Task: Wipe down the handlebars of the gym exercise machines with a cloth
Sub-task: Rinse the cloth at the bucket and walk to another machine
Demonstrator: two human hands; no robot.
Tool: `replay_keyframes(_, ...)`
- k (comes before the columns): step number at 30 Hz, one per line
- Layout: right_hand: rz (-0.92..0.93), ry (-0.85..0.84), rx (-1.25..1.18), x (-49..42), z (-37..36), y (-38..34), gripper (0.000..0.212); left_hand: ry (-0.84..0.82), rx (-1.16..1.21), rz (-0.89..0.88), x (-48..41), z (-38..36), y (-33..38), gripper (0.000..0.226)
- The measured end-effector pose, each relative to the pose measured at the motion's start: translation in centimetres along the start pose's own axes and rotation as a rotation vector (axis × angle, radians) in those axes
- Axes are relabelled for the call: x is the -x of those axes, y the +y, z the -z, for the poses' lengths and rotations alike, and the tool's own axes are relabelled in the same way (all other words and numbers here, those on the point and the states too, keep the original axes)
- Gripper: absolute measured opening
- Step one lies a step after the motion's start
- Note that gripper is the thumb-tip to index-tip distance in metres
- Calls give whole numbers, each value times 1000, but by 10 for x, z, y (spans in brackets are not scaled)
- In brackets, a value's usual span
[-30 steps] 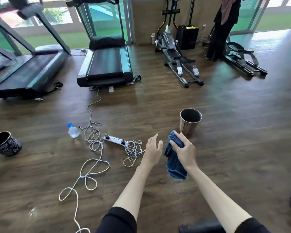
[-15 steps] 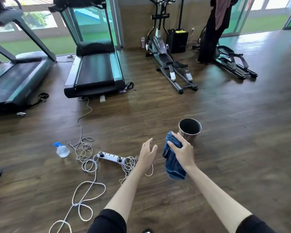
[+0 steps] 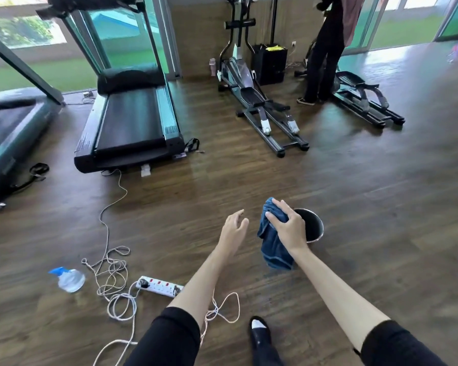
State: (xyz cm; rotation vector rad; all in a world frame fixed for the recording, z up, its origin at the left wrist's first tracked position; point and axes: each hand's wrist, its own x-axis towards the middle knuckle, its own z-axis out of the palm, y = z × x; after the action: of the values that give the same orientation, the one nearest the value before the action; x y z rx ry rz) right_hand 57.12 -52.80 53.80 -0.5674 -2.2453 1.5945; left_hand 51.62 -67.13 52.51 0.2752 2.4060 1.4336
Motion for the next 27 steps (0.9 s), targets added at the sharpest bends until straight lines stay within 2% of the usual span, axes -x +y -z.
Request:
replay_keyframes(8, 5, -30, 13, -178, -12, -11, 44, 50, 92, 65, -160, -3, 51, 41)
replay_keyframes(15, -26, 1, -6, -295, -36, -10, 43, 57, 114, 109, -280, 3, 74, 43)
replay_keyframes(27, -60, 190, -12, -515, -83, -13, 43, -94, 54, -30, -536, 25, 126, 42)
